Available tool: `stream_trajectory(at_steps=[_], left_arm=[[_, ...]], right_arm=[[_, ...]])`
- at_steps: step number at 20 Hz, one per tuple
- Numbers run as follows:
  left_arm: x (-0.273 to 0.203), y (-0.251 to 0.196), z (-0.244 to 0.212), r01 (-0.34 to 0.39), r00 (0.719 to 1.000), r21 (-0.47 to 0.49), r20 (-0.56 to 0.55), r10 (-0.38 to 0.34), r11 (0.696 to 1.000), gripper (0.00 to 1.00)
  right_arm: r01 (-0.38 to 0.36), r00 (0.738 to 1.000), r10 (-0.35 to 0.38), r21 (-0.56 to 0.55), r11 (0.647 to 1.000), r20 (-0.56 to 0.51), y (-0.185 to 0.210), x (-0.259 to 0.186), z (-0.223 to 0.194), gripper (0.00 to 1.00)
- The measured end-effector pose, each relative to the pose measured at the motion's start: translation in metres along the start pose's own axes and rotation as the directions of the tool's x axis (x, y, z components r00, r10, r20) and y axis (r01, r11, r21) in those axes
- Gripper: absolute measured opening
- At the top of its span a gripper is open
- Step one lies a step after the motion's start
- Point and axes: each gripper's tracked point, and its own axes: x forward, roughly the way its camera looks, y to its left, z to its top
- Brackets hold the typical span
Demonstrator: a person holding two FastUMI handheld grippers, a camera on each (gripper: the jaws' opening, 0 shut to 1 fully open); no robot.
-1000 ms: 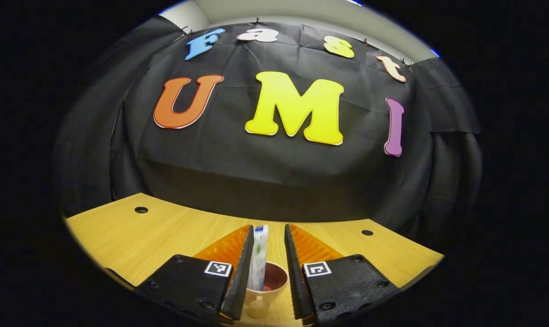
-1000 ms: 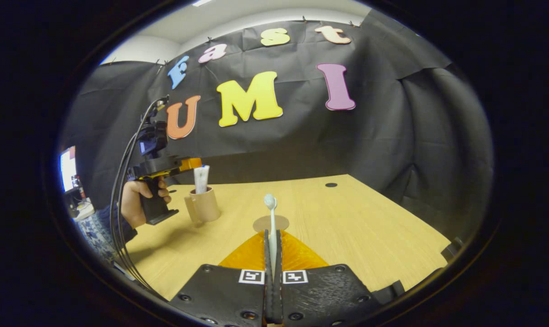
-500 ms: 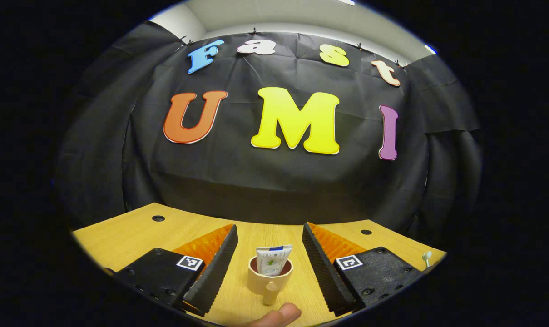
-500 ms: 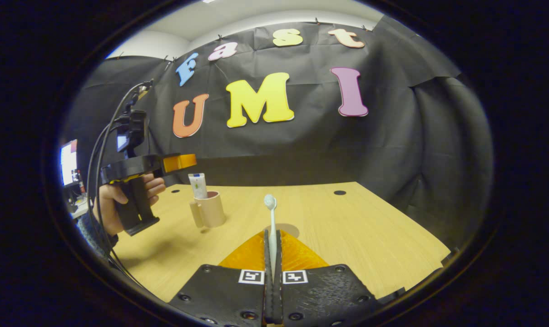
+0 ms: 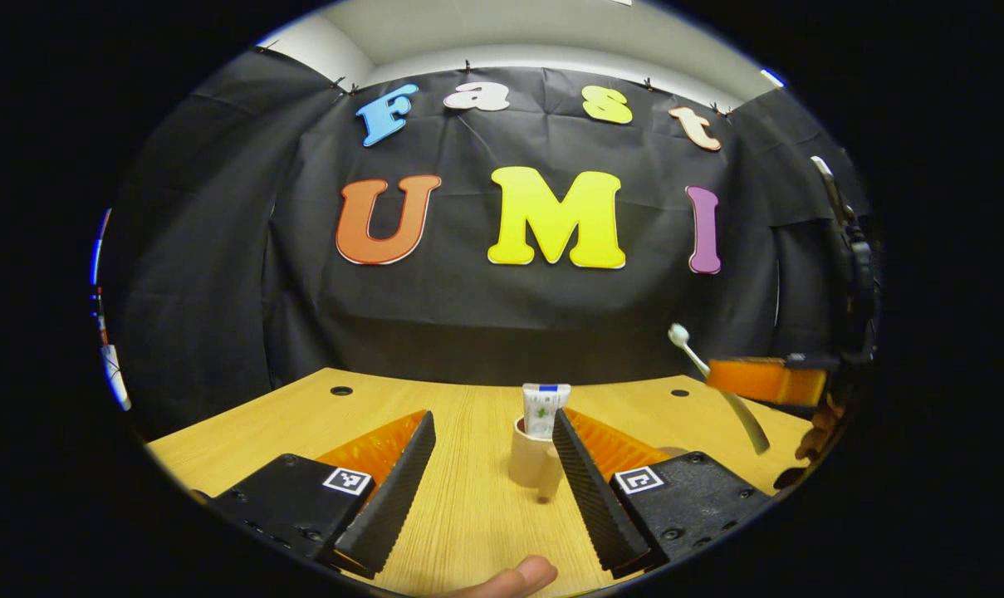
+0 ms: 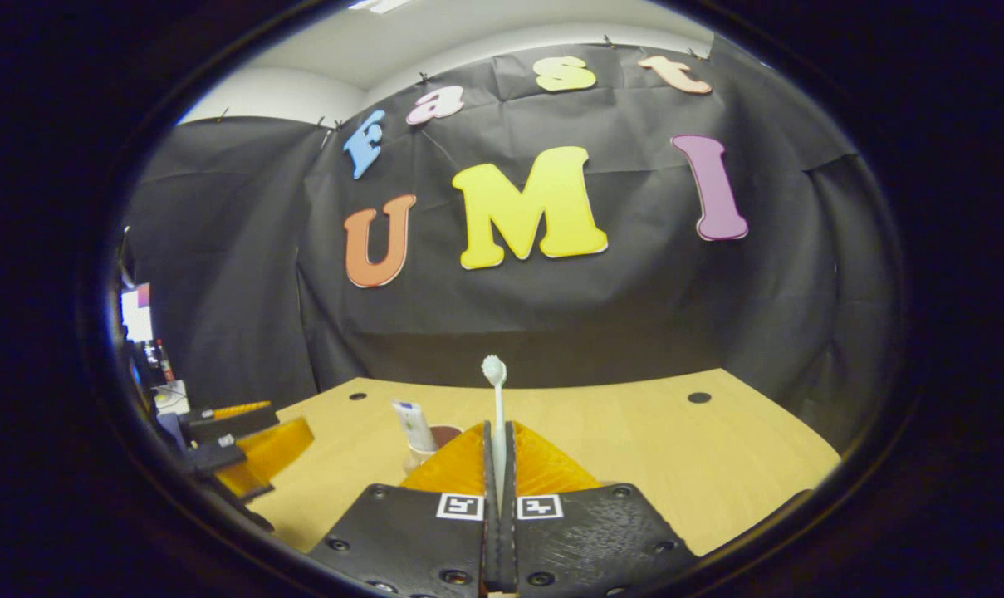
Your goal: Put the toothbrush and toothpaste on the desktop into the cup, then pick up the cup and place it on the coaster on the desktop.
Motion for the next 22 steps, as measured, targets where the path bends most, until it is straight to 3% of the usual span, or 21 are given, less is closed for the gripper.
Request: stream_trajectory(at_steps=[4, 10, 22], left_arm=[[-0.004, 0.008, -0.025, -0.018, 0.999, 0.002, -0.048, 0.018, 1.0, 0.91], [-0.016, 0.027, -0.038, -0.047, 0.999, -0.104, -0.032, 0.044, 0.994, 0.9], [-0.014, 0.033, -0.053, -0.01, 0.998, -0.135, -0.063, 0.001, 0.991, 0.91]], right_arm=[[-0.046, 0.998, 0.046, 0.002, 0.999, 0.03, 0.034, 0.057, 0.019, 0.0], [-0.057, 0.998, 0.056, 0.059, 0.997, 0.02, 0.053, 0.136, 0.008, 0.0], [-0.036, 0.998, 0.037, -0.023, 0.999, 0.058, 0.063, 0.162, 0.0, 0.0]])
